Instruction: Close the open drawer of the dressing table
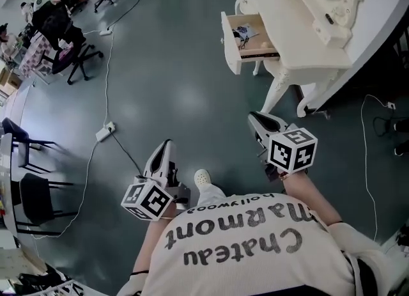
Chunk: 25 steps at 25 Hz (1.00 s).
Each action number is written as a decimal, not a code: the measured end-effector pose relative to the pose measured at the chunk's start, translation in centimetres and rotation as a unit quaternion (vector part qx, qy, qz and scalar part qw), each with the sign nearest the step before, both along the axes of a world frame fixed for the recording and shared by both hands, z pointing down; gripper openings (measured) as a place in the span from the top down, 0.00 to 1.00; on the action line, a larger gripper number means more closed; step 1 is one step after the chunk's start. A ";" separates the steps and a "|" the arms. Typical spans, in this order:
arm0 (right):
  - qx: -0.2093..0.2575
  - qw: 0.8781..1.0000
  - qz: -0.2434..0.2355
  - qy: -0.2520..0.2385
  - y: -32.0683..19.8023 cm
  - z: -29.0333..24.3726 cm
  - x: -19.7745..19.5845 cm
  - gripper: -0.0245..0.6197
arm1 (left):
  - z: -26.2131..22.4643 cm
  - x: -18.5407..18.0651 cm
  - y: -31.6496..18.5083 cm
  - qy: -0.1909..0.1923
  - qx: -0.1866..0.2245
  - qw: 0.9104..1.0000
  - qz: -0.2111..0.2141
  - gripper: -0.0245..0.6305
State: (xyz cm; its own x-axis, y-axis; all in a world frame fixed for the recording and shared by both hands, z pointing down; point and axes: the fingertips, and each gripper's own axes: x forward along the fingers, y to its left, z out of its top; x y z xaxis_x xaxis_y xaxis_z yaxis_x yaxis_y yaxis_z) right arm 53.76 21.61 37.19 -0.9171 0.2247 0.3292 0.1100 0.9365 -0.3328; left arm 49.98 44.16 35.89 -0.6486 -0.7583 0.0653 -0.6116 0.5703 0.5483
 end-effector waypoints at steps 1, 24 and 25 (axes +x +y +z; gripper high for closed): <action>-0.004 1.000 0.003 0.001 0.3 0.0 -1.0 0.91 | 0.0 -1.1 0.1 -0.001 -0.001 1.000 0.005 0.95; 0.017 0.999 0.042 -0.016 6.7 -2.8 -19.6 0.91 | -3.0 -22.1 5.3 -0.021 0.011 0.998 0.065 0.95; 0.018 0.999 0.045 -0.016 6.9 -2.7 -19.9 0.91 | -2.9 -22.4 5.6 -0.022 0.010 0.998 0.066 0.95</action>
State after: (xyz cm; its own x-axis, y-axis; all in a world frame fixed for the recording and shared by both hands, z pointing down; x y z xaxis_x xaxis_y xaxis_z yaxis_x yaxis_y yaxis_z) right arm 33.85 28.47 34.51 -0.9431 0.1297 0.3061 0.0347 0.9541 -0.2974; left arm 27.60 49.74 32.99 -0.5450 -0.8381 0.0233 -0.7037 0.4724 0.5307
